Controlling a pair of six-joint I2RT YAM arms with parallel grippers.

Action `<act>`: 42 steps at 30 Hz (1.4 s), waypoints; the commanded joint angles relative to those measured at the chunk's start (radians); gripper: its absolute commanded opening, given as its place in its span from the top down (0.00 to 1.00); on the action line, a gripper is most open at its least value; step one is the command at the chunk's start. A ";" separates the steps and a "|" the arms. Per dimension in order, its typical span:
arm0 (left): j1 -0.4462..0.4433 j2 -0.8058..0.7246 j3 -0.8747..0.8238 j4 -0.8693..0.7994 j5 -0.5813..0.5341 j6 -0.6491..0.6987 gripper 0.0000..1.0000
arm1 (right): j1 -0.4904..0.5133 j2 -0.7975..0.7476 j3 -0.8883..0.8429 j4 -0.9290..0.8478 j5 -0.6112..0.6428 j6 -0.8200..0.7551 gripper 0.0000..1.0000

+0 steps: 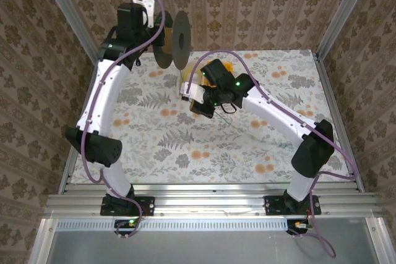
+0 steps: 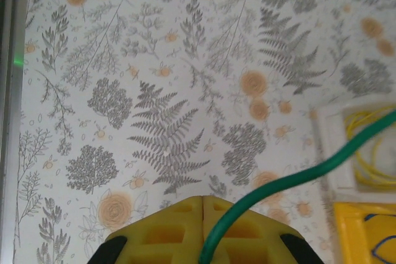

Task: Wrap the cables

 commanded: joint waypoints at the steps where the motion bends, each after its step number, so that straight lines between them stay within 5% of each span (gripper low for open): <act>1: -0.029 0.013 0.051 -0.060 -0.094 0.096 1.00 | 0.001 -0.041 0.114 -0.056 0.053 -0.085 1.00; 10: -0.080 0.027 0.050 -0.145 -0.128 0.165 1.00 | -0.063 -0.002 0.345 -0.028 0.107 -0.174 1.00; 27: -0.122 -0.183 -0.211 -0.266 0.082 0.293 1.00 | -0.271 0.177 0.628 0.084 0.085 -0.135 1.00; 35: -0.111 -0.325 -0.279 -0.342 0.274 0.361 1.00 | -0.388 0.286 0.689 0.084 0.013 -0.097 1.00; 42: 0.023 -0.418 -0.251 -0.270 0.609 0.300 1.00 | -0.446 0.372 0.743 0.064 -0.059 -0.059 1.00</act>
